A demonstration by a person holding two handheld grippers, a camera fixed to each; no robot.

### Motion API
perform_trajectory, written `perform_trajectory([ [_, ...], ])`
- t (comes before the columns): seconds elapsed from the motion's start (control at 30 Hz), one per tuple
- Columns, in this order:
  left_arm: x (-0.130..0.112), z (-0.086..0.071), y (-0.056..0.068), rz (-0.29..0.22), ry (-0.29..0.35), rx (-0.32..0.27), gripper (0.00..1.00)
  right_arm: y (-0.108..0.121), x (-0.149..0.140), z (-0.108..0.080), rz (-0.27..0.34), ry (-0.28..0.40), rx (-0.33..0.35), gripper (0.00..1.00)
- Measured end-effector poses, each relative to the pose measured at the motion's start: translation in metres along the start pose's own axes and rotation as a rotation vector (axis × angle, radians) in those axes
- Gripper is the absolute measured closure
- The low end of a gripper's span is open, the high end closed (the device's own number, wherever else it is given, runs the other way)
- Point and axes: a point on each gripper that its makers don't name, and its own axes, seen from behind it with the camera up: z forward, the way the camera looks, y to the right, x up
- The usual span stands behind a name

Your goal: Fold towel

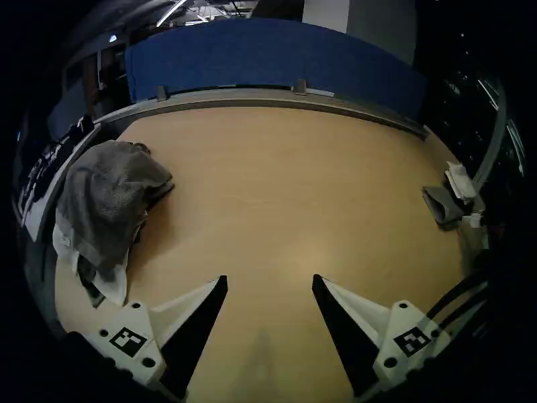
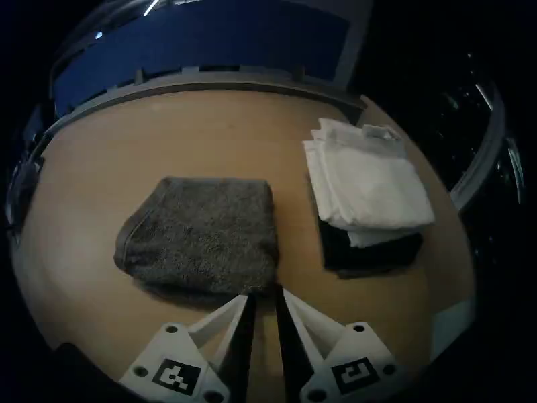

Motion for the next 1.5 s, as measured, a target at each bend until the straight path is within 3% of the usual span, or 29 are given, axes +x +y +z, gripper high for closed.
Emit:
perform_trajectory([
  [0.1, 0.000, 0.000, 0.000, 0.002, 0.000, -0.001, 0.06, 0.001, -0.004, 0.001, -0.002, -0.010, -0.008, 0.62],
  [0.37, 0.000, 0.000, 0.001, 0.002, 0.000, -0.003, 0.06, 0.002, -0.008, 0.000, -0.005, -0.014, -0.013, 0.57],
  [0.63, 0.001, -0.001, 0.001, 0.003, 0.003, -0.004, 0.06, 0.006, -0.009, -0.003, -0.015, -0.001, -0.028, 0.32],
  [0.83, 0.002, -0.001, 0.002, 0.004, 0.004, -0.006, 0.06, 0.008, -0.012, -0.006, -0.020, 0.001, -0.042, 0.18],
  [1.5, 0.005, -0.005, 0.006, 0.013, 0.014, -0.015, 0.06, 0.015, -0.013, -0.017, -0.018, 0.007, -0.061, 0.17],
])
